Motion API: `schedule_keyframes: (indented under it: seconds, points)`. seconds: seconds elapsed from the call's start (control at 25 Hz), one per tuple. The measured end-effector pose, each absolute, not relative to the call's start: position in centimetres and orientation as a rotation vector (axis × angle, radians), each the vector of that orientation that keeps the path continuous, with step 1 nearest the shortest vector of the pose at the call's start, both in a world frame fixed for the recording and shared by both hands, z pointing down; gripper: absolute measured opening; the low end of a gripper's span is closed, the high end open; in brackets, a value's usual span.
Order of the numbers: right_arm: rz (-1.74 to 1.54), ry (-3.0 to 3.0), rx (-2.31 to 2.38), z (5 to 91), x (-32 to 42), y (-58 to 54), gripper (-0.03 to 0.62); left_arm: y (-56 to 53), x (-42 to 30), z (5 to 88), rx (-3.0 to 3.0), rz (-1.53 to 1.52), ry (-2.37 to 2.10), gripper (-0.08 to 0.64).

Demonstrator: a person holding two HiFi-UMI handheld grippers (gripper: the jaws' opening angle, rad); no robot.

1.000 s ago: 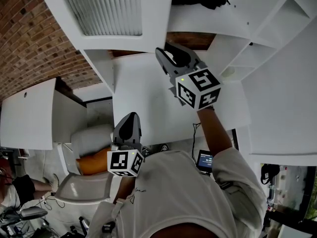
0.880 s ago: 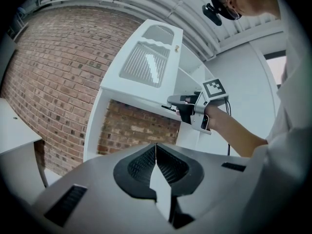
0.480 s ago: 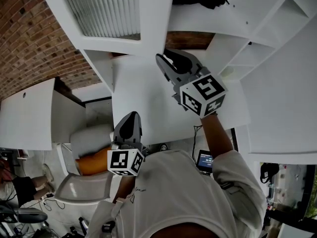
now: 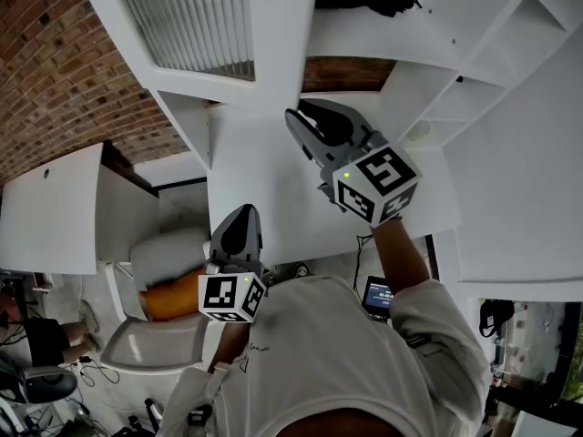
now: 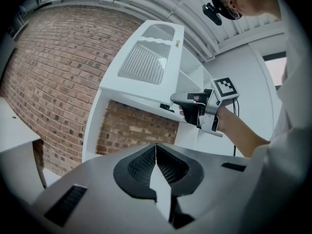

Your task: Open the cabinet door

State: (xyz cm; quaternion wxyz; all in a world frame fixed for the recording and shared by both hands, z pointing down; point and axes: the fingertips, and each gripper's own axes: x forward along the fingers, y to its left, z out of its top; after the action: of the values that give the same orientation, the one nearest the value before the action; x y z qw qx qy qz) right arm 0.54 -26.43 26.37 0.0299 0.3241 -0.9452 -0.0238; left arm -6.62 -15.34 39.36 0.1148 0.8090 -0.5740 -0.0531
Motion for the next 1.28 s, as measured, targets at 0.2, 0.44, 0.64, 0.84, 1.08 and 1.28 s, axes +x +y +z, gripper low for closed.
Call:
schedule_keyframes:
  seconds: [0.2,0.44,0.64,0.84,1.08,1.28]
  points:
    - [-0.073,-2.922,0.983,26.3,0.4,-25.6,0.083,-15.1,-6.4,39.1,2.366,-0.184,-1.669,0.017]
    - [-0.07,-2.93,0.969,26.4,0.1,-24.5,0.08,-14.6,-6.4,39.3,2.359,-0.189,-1.666,0.017]
    - [-0.065,-2.938,0.959,26.2,0.0,-24.1,0.078,-14.5,-6.4,39.3,2.351,-0.197,-1.669,0.017]
    - [-0.06,-2.946,0.946,26.3,-0.3,-23.5,0.077,-14.6,-6.4,39.7,2.347,-0.184,-1.665,0.017]
    - [-0.08,-2.97,0.904,26.3,-0.9,-22.5,0.075,-14.7,-6.7,39.9,2.345,-0.174,-1.664,0.017]
    - [-0.045,-2.997,0.868,26.4,-1.2,-21.6,0.074,-14.9,-6.5,39.8,2.355,-0.173,-1.652,0.017]
